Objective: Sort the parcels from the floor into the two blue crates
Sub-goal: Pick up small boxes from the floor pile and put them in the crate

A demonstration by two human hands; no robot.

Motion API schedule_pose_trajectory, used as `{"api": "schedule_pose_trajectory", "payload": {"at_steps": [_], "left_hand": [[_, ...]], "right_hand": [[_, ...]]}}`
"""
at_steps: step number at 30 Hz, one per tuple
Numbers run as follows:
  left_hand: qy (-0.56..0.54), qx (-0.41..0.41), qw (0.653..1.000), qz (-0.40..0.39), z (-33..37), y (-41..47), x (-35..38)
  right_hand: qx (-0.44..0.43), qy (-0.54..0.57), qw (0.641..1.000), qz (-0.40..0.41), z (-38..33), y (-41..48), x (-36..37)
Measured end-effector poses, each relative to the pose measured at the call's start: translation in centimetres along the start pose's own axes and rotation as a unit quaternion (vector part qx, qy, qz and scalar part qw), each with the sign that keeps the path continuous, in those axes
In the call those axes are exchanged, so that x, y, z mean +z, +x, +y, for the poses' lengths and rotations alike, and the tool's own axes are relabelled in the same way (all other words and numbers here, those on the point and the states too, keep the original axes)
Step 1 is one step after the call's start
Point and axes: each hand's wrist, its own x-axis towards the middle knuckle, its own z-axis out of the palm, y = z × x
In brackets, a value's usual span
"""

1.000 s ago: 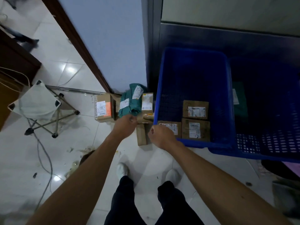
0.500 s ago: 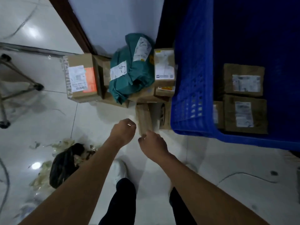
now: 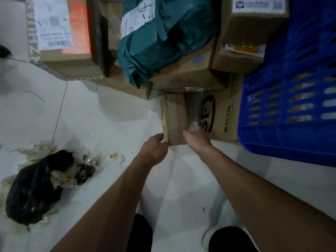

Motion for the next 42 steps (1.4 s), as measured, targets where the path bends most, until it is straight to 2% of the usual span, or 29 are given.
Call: {"api": "schedule_pose_trajectory", "payload": {"at_steps": [8, 15, 19, 22, 29, 34, 42], "left_hand": [[-0.011, -0.013, 1.0, -0.001, -0.8, 4.8, 1.6], [-0.019, -0.05, 0.997, 0.062, 0.1, 0.5, 0.6], [-0.043, -0.08, 0.988, 0.125, 2.1, -5.5, -1.5], [-0.029, -0.088, 0.983, 0.158, 4.8, -10.8, -3.5], [-0.038, -0.068, 0.976, 0.203, 12.7, -25.4, -7.8], [-0.066, -0.034, 0.968, 0.24, 17.9, -35.4, -9.3], [-0.147, 0.004, 0.947, 0.286, 26.0, -50.3, -10.7]], "right_hand": [[0.017, 0.108, 0.992, -0.066, 2.0, 3.9, 3.3], [-0.012, 0.076, 0.994, -0.08, 0.8, -1.2, 1.4], [-0.019, 0.036, 0.991, -0.125, -1.0, -8.4, -1.0], [-0.024, 0.046, 0.988, -0.145, -3.0, -14.6, -3.3], [-0.088, 0.047, 0.982, -0.16, -9.0, -27.7, -10.7], [-0.153, 0.031, 0.977, -0.147, -12.6, -36.7, -16.7], [-0.272, -0.093, 0.954, -0.079, -15.7, -49.8, -25.6]]}}
